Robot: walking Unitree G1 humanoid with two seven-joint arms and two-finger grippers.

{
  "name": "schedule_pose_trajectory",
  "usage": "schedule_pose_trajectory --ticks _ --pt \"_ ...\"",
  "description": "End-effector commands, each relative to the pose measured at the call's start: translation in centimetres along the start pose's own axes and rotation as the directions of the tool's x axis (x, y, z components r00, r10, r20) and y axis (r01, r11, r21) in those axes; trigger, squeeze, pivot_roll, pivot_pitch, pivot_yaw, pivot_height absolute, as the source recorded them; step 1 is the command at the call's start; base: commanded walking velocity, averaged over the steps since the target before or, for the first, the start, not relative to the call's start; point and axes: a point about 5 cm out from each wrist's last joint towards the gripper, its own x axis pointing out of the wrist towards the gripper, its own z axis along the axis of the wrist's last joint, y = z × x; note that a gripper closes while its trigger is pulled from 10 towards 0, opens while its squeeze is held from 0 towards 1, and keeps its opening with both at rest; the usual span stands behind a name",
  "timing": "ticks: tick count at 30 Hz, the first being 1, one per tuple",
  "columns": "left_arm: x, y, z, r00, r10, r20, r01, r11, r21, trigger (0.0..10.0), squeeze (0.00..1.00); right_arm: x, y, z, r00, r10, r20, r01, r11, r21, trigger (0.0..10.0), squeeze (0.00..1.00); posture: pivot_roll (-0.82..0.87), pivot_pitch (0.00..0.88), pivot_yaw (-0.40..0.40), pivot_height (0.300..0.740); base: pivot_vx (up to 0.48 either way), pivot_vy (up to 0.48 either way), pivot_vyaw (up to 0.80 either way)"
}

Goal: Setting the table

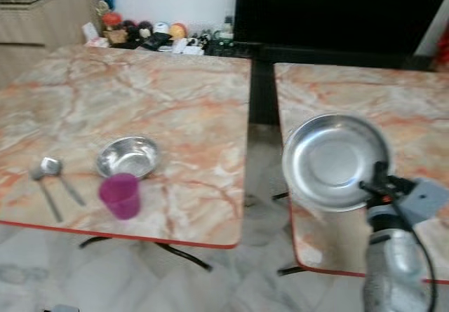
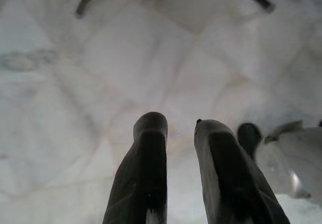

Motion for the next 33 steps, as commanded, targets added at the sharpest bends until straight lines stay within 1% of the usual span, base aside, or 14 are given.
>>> schedule_pose_trajectory --ticks 1,3,7,10,12,13,18,21,23,28,33 --pt "-0.3 -0.2 -0.8 0.999 -0.012 -0.033 0.013 1.0 0.02 10.0 0.0 0.0 -0.3 0.6 0.999 -0.029 0.024 0.028 0.999 0.037 10.0 0.0 -0.03 0.075 -0.041 0.74 0.0 -0.465 0.0" --pt "-0.3 -0.2 -1.0 0.999 -0.01 -0.037 0.011 1.0 0.021 10.0 0.0 -0.1 -0.2 0.4 0.999 -0.045 0.024 0.043 0.997 0.066 10.0 0.0 -0.03 0.073 -0.036 0.74 0.0 -0.461 0.0" --pt "-0.4 0.1 -1.0 0.999 -0.011 -0.041 0.012 0.999 0.035 10.0 0.0 -0.6 0.9 -0.8 0.999 -0.043 0.001 0.043 0.994 0.096 10.0 0.0 -0.03 0.072 -0.027 0.74 0.0 -0.461 0.0" --pt "-0.3 0.3 -0.9 0.999 -0.011 -0.036 0.012 0.999 0.043 10.0 0.0 -0.8 1.1 -1.1 0.999 -0.052 -0.006 0.053 0.991 0.119 10.0 0.0 -0.04 0.072 -0.025 0.74 0.0 -0.461 0.0" --pt "-0.3 0.5 -0.6 0.999 -0.011 -0.033 0.012 0.999 0.053 10.0 0.0 -1.3 1.2 -1.5 0.998 -0.061 -0.02 0.063 0.99 0.126 10.0 0.0 -0.04 0.074 -0.021 0.74 0.0 -0.461 0.0" --pt "-0.3 0.6 -0.6 0.999 -0.011 -0.034 0.012 0.998 0.054 10.0 0.0 -1.4 1.2 -1.5 0.998 -0.061 -0.019 0.063 0.99 0.126 10.0 0.0 -0.04 0.074 -0.021 0.74 0.0 -0.461 0.0" --pt "-0.2 0.6 -0.4 1.0 -0.016 -0.026 0.017 0.998 0.065 10.0 0.0 -2.2 0.5 -1.7 0.991 -0.132 -0.029 0.134 0.983 0.128 10.0 0.0 -0.04 0.094 -0.022 0.74 0.0 -0.461 0.0" --pt "-0.1 0.6 -0.4 0.999 -0.016 -0.028 0.018 0.998 0.065 10.0 0.0 -2.3 0.5 -1.9 0.989 -0.14 -0.036 0.144 0.981 0.134 10.0 0.0 -0.05 0.101 -0.02 0.74 0.0 -0.459 0.0" --pt "-0.1 0.5 -0.4 0.999 -0.011 -0.034 0.013 0.998 0.055 10.0 0.0 -2.4 0.6 -2.0 0.988 -0.146 -0.047 0.151 0.98 0.132 10.0 0.0 -0.05 0.101 -0.02 0.74 0.0 -0.141 0.0" --pt "-0.1 0.3 -0.5 0.999 -0.017 -0.037 0.019 0.998 0.063 10.0 0.0 -2.5 0.9 -2.2 0.988 -0.148 -0.049 0.154 0.976 0.154 10.0 0.0 -0.04 0.113 -0.022 0.74 0.0 0.0 -0.62" --pt "-0.2 0.3 -0.6 0.999 -0.017 -0.038 0.019 0.998 0.062 10.0 0.0 -2.5 1.4 -2.4 0.988 -0.14 -0.058 0.147 0.979 0.139 10.0 0.0 -0.04 0.123 -0.02 0.74 0.0 0.0 0.0"
